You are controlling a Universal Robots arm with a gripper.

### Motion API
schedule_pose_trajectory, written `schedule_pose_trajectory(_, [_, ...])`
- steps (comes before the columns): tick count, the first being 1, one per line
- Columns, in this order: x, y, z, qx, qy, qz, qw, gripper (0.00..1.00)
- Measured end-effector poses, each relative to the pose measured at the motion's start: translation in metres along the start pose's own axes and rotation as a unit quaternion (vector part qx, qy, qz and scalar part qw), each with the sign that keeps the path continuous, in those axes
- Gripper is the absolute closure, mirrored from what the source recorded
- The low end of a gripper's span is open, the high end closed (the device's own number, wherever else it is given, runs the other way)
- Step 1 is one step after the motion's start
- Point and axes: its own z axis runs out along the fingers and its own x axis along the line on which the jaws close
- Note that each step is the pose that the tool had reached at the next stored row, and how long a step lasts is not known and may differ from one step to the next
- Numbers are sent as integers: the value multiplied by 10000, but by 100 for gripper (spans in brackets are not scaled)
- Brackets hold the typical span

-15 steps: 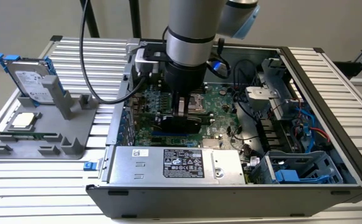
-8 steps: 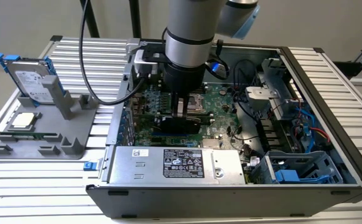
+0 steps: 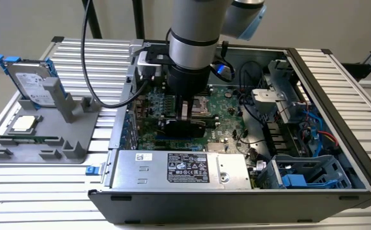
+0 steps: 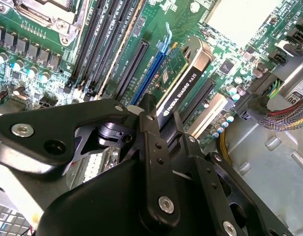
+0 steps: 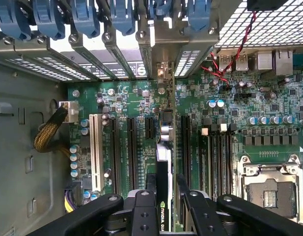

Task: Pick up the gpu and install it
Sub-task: 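Insert the gpu into the slot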

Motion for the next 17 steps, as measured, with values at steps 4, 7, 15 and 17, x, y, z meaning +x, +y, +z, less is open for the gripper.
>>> schedule_pose_trajectory(4, [0, 1, 1, 0, 0, 0, 10000, 100])
schedule_pose_trajectory(7, [-7, 2, -10, 2, -4, 0, 10000, 100])
schedule_pose_trajectory(15, [-24, 3, -15, 1, 5, 0, 10000, 100])
schedule_pose_trajectory(17, [-30, 3, -6, 0, 8, 0, 10000, 100])
